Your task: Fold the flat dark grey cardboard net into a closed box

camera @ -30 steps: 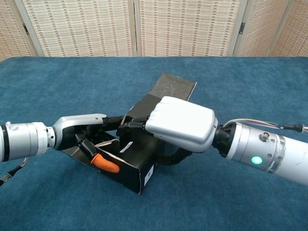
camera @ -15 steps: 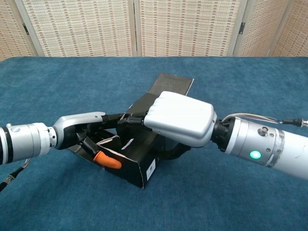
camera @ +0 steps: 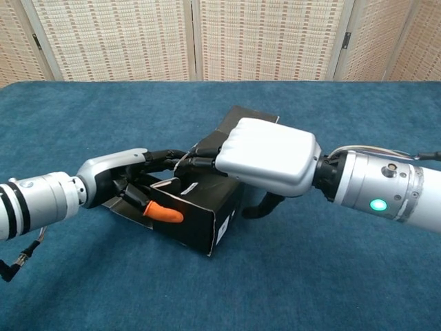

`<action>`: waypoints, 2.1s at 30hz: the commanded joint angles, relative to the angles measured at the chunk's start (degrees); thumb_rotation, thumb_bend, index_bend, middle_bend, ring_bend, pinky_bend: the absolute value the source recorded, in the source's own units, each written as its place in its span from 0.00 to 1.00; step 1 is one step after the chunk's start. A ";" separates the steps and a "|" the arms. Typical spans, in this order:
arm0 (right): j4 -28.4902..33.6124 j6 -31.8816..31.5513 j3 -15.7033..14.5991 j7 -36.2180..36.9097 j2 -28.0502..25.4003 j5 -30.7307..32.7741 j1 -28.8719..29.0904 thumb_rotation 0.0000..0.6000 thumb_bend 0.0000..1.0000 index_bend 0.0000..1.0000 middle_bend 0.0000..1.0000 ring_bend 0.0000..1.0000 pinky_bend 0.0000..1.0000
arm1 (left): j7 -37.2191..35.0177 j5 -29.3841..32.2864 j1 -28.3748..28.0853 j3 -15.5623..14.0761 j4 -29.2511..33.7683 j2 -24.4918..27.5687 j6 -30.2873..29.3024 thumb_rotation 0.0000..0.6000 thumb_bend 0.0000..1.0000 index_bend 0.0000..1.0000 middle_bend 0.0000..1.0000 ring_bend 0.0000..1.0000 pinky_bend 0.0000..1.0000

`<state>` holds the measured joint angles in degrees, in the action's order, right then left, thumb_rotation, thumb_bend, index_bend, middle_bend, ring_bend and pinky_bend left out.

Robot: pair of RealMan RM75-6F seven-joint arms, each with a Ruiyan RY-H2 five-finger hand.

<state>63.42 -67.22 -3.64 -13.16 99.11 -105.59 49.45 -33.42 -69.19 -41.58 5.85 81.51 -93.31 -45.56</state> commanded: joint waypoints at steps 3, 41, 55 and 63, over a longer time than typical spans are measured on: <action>-0.73 -0.26 -0.68 0.79 0.79 -0.41 -0.53 1.00 0.08 0.17 0.23 0.78 1.00 | -1.95 -2.75 -0.43 0.18 0.26 0.71 3.02 1.00 0.17 0.19 0.25 0.56 0.69; 1.88 0.57 1.52 -1.67 1.45 2.08 -3.07 1.00 0.11 0.18 0.29 0.79 1.00 | -2.64 -3.78 0.27 1.23 -1.42 -1.53 3.99 1.00 0.18 0.41 0.43 0.55 0.65; -2.15 1.68 0.16 -0.61 3.57 0.27 -2.04 1.00 0.15 0.31 0.38 0.81 1.00 | 2.74 -1.65 1.50 1.67 0.21 -2.24 2.92 1.00 0.17 0.39 0.43 0.55 0.64; -1.39 3.40 -1.40 -0.49 2.60 -0.24 -1.84 1.00 0.20 0.38 0.44 0.82 1.00 | 3.05 -1.84 1.82 1.99 1.45 -1.67 3.21 1.00 0.17 0.38 0.43 0.54 0.64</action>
<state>61.90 -63.95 -4.90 -13.60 101.83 -105.80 47.60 -30.37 -71.02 -39.77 7.84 82.94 -94.99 -42.36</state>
